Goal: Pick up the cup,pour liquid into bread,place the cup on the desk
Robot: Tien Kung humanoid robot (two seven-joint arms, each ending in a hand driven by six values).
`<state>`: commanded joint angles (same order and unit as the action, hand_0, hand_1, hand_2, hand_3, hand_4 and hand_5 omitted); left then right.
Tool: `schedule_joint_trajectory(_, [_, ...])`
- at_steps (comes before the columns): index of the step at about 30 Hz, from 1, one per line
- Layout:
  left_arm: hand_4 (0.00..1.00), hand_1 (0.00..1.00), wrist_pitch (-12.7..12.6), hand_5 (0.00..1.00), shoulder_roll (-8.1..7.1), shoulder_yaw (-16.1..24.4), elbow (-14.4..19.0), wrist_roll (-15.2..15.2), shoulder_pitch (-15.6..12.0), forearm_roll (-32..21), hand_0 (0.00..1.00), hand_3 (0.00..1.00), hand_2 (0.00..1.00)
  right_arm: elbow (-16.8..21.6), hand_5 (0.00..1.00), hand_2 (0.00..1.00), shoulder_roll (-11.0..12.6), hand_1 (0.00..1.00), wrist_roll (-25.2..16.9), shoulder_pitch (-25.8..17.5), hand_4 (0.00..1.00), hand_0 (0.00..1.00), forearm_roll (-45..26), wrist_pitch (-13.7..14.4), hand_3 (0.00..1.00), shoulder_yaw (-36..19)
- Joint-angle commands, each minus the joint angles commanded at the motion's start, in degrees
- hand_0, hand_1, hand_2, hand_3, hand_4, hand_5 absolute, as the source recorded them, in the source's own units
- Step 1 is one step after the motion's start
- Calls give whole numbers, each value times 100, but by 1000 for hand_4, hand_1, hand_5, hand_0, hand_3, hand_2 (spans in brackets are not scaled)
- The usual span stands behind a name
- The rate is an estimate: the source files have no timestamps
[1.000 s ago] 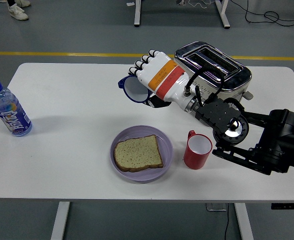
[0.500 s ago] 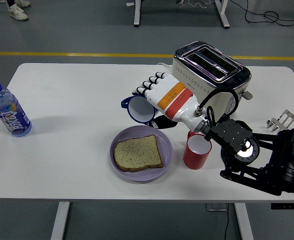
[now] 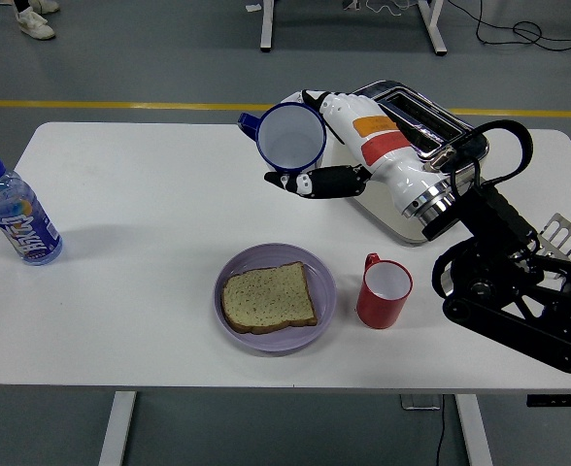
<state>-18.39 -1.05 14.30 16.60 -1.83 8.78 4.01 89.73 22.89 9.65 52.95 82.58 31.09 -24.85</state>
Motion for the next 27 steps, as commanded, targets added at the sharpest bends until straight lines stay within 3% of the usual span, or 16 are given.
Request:
schedule_joint_trajectory(6, [254, 695, 2, 998, -4, -28, -1, 22, -8, -43, 685, 555, 702, 477, 109, 439, 422, 329, 440, -333, 705, 546, -1473, -387, 463, -530])
schedule_joint_trajectory(10, [254, 695, 7, 998, -11, -63, -3, 46, -1, -96, 685, 555, 702, 668, 109, 439, 734, 329, 543, -626, 705, 546, -1963, -540, 463, -886])
schedule_joint_trajectory(19, [253, 695, 14, 998, -17, -106, -3, 80, 26, -166, 683, 554, 702, 713, 112, 435, 1326, 321, 557, -1459, 705, 535, -1950, -604, 461, -1582])
schedule_joint_trajectory(27, [253, 694, 19, 998, -9, -101, -1, 73, 40, -160, 683, 554, 702, 535, 116, 436, 1550, 321, 534, -2107, 702, 537, -1699, -523, 460, -1789])
